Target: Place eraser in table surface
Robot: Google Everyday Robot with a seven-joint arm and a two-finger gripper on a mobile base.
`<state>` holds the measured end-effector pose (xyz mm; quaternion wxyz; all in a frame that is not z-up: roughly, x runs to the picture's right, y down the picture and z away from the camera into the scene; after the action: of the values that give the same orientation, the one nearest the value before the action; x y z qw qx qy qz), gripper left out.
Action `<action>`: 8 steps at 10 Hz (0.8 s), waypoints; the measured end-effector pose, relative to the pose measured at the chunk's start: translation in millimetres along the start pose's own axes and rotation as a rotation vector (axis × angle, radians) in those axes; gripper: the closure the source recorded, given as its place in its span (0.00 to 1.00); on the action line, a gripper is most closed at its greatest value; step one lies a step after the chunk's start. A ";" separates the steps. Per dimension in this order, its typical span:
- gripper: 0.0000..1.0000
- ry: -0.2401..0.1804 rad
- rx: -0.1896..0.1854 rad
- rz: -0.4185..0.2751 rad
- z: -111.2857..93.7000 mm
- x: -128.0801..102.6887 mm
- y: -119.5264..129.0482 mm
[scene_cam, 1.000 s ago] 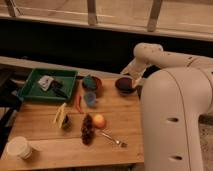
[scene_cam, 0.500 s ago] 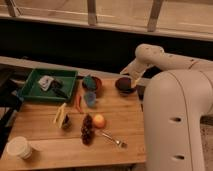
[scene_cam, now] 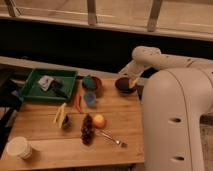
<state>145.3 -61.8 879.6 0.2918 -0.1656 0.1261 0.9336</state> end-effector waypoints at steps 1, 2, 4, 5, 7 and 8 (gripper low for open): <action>0.30 -0.002 -0.002 -0.006 3.5 0.0 2.3; 0.30 -0.002 0.000 -0.015 10.0 0.4 4.8; 0.30 0.003 0.011 -0.022 27.2 0.7 6.2; 0.30 0.004 0.018 -0.021 35.0 -0.5 6.1; 0.30 0.012 0.040 -0.013 53.0 -4.8 1.6; 0.30 0.016 0.051 -0.010 62.4 -6.5 -0.9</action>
<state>136.1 -43.6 939.0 0.2997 -0.1662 0.1514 0.9272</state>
